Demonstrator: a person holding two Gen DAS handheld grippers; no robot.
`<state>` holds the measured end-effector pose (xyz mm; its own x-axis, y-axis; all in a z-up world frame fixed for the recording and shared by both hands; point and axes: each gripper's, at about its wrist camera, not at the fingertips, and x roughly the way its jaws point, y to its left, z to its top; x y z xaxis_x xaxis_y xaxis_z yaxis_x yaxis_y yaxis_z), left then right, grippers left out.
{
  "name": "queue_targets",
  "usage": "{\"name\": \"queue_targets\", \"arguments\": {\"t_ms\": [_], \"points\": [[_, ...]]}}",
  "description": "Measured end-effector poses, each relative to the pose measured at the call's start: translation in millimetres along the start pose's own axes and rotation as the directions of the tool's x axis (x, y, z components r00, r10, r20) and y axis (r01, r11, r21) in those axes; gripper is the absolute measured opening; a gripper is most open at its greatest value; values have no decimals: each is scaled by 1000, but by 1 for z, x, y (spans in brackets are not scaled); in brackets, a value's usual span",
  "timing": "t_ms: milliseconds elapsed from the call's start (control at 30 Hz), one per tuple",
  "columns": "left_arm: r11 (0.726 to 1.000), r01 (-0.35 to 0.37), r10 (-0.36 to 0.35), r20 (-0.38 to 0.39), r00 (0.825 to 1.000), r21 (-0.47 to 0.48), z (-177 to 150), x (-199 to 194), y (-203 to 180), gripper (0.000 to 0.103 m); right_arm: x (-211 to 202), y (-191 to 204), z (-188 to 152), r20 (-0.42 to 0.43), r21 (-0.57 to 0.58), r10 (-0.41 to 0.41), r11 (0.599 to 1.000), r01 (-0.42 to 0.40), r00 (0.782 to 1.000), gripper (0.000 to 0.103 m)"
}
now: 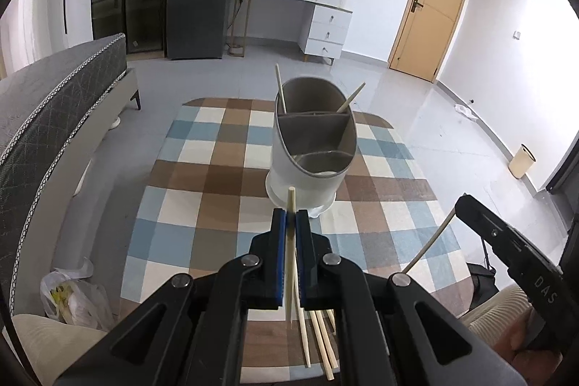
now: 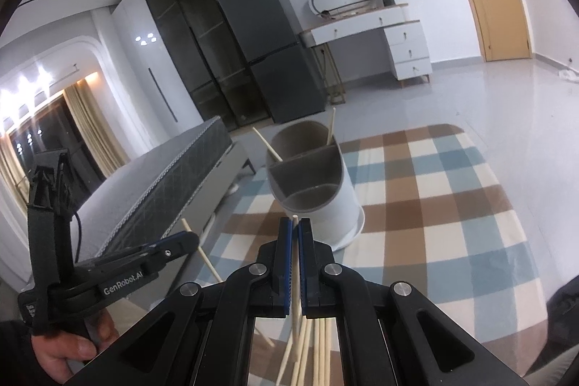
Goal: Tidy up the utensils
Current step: 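Lift the held chopsticks and carry both tools over the utensil holder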
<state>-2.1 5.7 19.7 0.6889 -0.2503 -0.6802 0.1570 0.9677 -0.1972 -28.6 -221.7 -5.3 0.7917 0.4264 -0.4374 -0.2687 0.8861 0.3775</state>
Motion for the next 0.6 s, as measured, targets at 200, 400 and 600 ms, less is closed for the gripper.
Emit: {"name": "queue_targets", "arguments": {"t_ms": [200,400,600], "points": [[1000,10,-10,30,1000,7,11,-17,-5,1,-7,-3,5,19,6,-18,1000,17,1000,3],[999,35,-36,63,997,21,27,-31,-13,1,-16,2,18,54,-27,-24,999,25,998,3],[999,53,-53,91,994,3,52,-37,-14,1,-20,1,47,95,-32,-9,999,12,995,3]]}}
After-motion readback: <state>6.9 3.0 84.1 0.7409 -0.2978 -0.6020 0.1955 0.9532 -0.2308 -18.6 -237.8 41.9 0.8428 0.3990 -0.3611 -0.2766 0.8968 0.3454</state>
